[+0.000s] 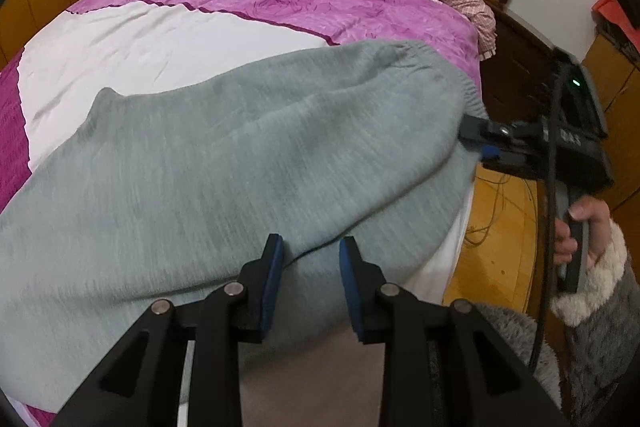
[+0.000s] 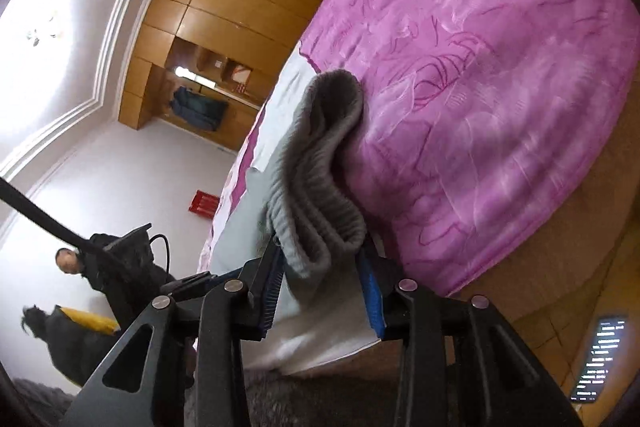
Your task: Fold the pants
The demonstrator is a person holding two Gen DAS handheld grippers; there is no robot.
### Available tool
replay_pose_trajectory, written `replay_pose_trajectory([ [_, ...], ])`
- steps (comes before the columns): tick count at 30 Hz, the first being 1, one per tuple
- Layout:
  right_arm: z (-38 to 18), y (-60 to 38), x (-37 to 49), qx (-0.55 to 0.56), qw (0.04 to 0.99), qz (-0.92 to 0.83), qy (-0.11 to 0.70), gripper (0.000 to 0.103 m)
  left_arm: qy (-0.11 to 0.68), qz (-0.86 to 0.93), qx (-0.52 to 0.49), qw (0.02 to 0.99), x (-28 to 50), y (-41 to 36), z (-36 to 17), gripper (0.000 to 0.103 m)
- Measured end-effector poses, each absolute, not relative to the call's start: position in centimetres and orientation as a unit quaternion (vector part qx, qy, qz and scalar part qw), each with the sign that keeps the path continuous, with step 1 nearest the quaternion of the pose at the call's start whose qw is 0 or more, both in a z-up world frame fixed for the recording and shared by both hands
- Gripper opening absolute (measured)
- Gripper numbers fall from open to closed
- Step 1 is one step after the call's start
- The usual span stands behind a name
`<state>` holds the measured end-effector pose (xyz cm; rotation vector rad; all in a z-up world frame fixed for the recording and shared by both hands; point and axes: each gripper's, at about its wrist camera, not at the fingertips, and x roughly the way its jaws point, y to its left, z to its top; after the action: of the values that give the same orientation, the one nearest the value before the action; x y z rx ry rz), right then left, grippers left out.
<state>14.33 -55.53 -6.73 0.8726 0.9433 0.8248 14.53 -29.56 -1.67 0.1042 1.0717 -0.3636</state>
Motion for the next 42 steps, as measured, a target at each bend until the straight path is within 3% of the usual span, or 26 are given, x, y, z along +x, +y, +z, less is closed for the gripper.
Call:
replay_pose_trajectory([
  [8,-7.2,-55.5,15.6,0.387,0.702,0.378,0.463,0.035,0.506,-0.166,0.044,0.845,14.3,-29.3,-1.5,0.029],
  [12,-6.6,-57.3,14.3,0.418,0.7,0.36,0.453,0.017,0.491,-0.164,0.089,0.851,13.5,-30.8,-0.7,0.029],
  [23,0.3,-54.5,16.6,0.44,0.696,0.335,0.458,0.017,0.405,-0.228,0.184,0.866,11.6,-36.4,1.8,0.031],
  [28,0.8,-54.0,17.4,0.452,0.691,0.32,0.465,0.016,0.375,-0.287,0.175,0.864,10.1,-37.7,3.3,0.055],
  [35,0.8,-54.6,16.6,0.472,0.667,0.323,0.478,0.017,0.332,-0.2,0.255,0.886,11.7,-40.0,0.9,0.056],
  [37,0.3,-55.1,16.1,0.483,0.654,0.322,0.484,0.017,0.326,-0.196,0.253,0.889,12.1,-39.9,0.8,0.037],
  [38,0.1,-55.3,16.0,0.491,0.647,0.323,0.486,0.017,0.325,-0.195,0.249,0.891,12.3,-39.8,0.8,0.01],
  [42,0.0,-55.9,15.3,0.481,0.666,0.325,0.469,0.023,0.345,-0.209,0.209,0.891,12.8,-39.1,1.2,0.008],
])
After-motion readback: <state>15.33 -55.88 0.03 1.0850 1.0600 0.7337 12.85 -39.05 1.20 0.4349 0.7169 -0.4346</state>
